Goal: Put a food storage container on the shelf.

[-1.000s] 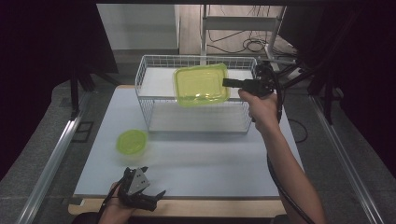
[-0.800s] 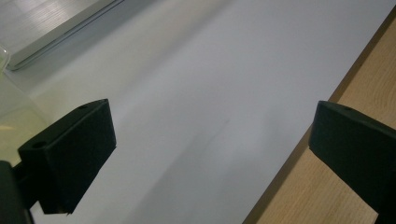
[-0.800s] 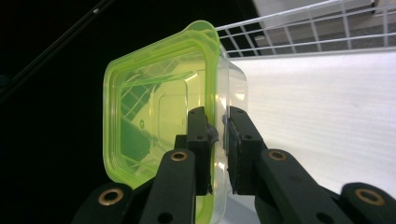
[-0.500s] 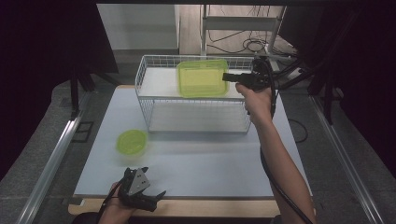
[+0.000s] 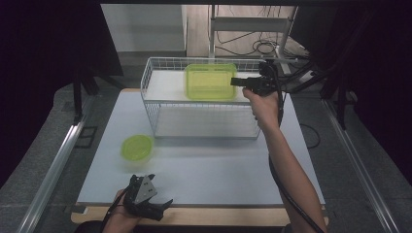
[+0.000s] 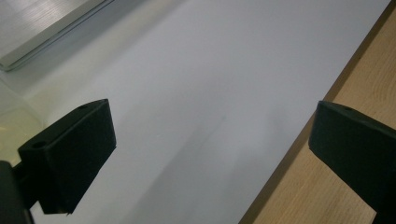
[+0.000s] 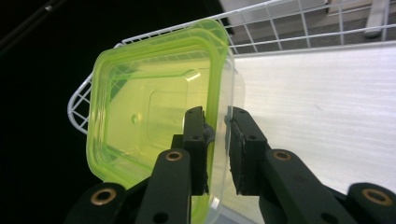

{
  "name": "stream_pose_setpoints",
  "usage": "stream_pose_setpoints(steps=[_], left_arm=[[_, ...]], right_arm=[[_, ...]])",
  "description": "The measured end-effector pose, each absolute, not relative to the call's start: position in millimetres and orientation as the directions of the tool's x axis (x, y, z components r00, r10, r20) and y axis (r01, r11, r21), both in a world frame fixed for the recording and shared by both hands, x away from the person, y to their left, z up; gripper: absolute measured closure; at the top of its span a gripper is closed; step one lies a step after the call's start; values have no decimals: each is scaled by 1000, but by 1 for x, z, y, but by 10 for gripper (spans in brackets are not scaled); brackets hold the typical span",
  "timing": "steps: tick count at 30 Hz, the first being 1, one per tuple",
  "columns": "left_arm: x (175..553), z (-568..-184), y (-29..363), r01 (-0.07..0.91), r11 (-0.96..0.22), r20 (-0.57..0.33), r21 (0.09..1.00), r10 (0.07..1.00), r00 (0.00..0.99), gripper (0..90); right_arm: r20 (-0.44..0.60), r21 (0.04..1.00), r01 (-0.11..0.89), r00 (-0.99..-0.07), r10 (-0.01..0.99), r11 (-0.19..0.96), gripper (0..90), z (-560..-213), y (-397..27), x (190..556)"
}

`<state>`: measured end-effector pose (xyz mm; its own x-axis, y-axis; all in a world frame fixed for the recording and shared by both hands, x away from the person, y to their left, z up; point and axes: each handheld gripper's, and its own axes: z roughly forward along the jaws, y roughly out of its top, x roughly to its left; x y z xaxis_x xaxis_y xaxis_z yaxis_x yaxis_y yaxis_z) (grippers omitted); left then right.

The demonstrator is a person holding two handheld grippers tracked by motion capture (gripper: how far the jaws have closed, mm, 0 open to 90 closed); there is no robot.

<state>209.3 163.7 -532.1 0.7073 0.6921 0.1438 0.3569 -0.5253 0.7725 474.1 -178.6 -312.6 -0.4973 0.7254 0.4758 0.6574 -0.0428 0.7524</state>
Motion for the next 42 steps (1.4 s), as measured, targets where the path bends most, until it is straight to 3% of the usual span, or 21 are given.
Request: stream_pose_setpoints(steps=[12,32,42], left_arm=[[209,-532,163,348,-544,160,763,681,714,7],[208,-533,162,347,-544,156,764,677,719,7],[209,-530,164,352,-527,144,773,687,712,10]], right_arm=[[375,781,625,-479,793,8,708,-312,-170,482],[367,776,631,-451,813,0,606,-317,-165,489],[328,810,586,-496,804,31,446,-310,-167,484]])
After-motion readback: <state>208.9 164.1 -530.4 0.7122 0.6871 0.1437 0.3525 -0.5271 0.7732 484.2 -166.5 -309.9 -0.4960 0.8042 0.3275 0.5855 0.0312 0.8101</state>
